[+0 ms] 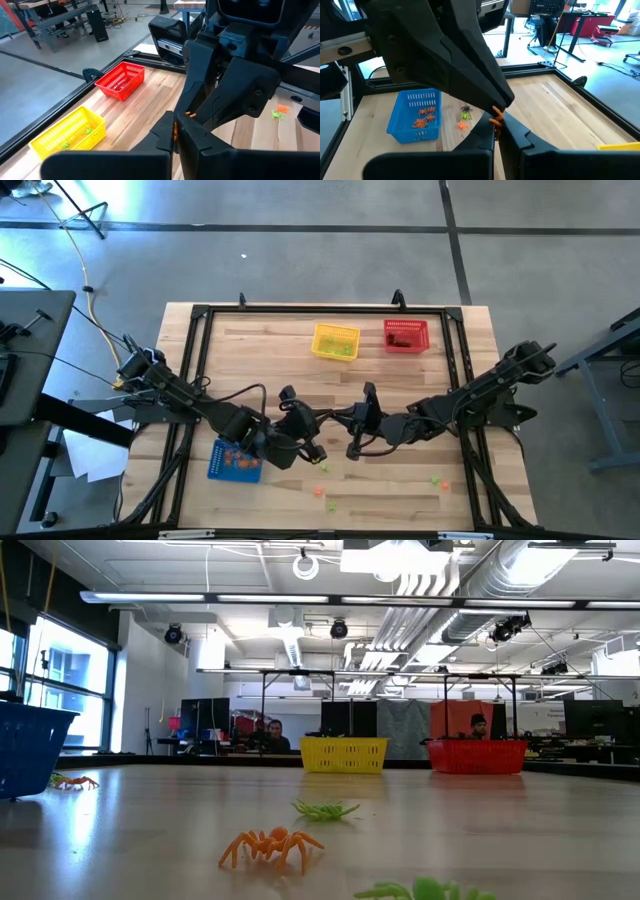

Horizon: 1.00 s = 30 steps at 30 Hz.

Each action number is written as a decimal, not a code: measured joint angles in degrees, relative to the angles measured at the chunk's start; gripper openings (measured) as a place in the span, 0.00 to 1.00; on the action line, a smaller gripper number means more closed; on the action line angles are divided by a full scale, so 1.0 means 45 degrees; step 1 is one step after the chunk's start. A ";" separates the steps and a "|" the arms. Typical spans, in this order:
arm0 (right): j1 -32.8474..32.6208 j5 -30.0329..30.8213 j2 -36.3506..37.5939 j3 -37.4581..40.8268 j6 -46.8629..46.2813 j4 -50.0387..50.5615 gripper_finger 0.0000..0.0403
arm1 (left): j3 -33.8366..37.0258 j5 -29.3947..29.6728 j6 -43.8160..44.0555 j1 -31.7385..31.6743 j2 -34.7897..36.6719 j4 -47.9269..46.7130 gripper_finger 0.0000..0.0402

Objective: Sort Halloween decoration
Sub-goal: Put the orange spider toy into the blue bin

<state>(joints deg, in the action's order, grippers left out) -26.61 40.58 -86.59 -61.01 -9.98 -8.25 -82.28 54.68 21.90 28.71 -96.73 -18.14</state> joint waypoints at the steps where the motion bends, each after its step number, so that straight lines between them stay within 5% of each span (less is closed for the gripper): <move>1: 0.0000 0.0005 0.0000 0.0000 -0.0004 0.0000 0.00 | -0.0001 0.0000 0.0002 0.0000 0.0000 0.0002 0.00; 9: -0.0005 -0.0019 0.0000 0.0000 -0.0042 -0.0020 0.02 | -0.0001 -0.0115 -0.0011 0.0044 0.0000 -0.0013 0.00; 20: -0.0010 -0.0282 0.0000 0.0000 -0.0068 -0.0014 0.32 | -0.0001 -0.0407 -0.0101 0.0063 0.0000 -0.0213 0.00; 30: -0.0010 -0.0312 0.0015 -0.0015 -0.0107 0.0597 0.43 | 0.0013 -0.0028 -0.0585 0.0008 -0.0004 -0.0320 0.00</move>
<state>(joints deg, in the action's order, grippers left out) -26.65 39.17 -86.52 -61.08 -10.46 -5.56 -82.21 54.55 19.27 28.75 -96.75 -19.58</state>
